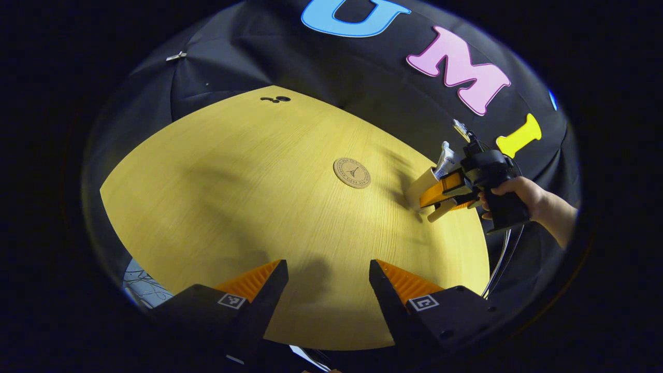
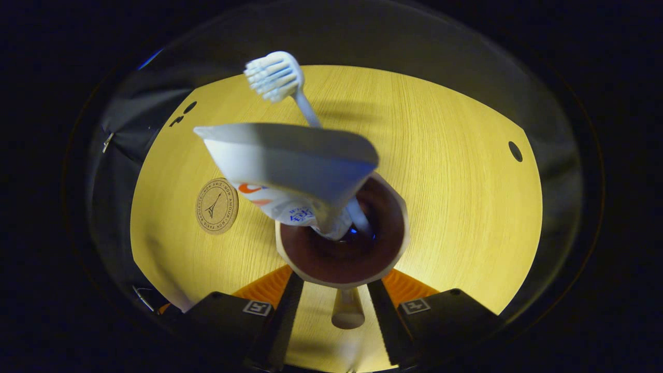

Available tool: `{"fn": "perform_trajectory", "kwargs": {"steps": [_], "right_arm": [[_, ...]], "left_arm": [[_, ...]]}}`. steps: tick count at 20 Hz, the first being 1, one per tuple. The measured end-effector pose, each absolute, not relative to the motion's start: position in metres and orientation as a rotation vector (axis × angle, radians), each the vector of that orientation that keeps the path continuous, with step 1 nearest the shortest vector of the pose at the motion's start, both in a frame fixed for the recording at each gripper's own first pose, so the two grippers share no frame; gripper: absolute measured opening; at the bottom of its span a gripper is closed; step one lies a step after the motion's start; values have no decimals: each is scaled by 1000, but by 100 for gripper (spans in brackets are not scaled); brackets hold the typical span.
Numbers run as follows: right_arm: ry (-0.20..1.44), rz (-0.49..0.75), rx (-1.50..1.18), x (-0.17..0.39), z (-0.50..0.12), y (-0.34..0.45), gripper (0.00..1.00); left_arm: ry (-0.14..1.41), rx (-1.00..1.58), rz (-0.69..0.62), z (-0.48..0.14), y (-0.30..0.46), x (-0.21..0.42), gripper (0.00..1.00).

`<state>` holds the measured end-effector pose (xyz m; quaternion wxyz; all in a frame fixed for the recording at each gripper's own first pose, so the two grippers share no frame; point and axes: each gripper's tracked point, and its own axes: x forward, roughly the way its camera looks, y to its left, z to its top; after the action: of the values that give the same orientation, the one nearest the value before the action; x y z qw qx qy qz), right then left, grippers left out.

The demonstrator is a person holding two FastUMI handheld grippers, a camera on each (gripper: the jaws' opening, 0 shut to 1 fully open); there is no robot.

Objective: Put the toothbrush and toothpaste on the desktop into the cup, then pick up the cup and place it on the coaster on the desktop.

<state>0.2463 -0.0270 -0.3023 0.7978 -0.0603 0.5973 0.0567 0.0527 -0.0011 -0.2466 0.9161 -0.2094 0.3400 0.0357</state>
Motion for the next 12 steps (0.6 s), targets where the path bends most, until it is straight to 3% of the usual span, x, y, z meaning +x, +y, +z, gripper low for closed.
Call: {"fn": "perform_trajectory", "kwargs": {"steps": [6,7,9,10,11,12], "right_arm": [[1312,115,-116,244,-304,-32,39],[1312,120,-118,244,-304,-31,27],[1309,118,-135,243,-304,-33,30],[1309,112,-130,243,-303,-31,24],[1310,111,-128,243,-303,-31,29],[1304,112,-134,243,-303,-31,24]], "left_arm": [[712,-440,65,-249,-3,53,98],[712,-441,64,-250,-2,55,98],[711,-444,61,-249,-4,56,98],[710,-443,61,-249,-3,57,98],[707,-439,58,-248,-4,58,98],[704,-432,55,-247,-4,57,98]]}}
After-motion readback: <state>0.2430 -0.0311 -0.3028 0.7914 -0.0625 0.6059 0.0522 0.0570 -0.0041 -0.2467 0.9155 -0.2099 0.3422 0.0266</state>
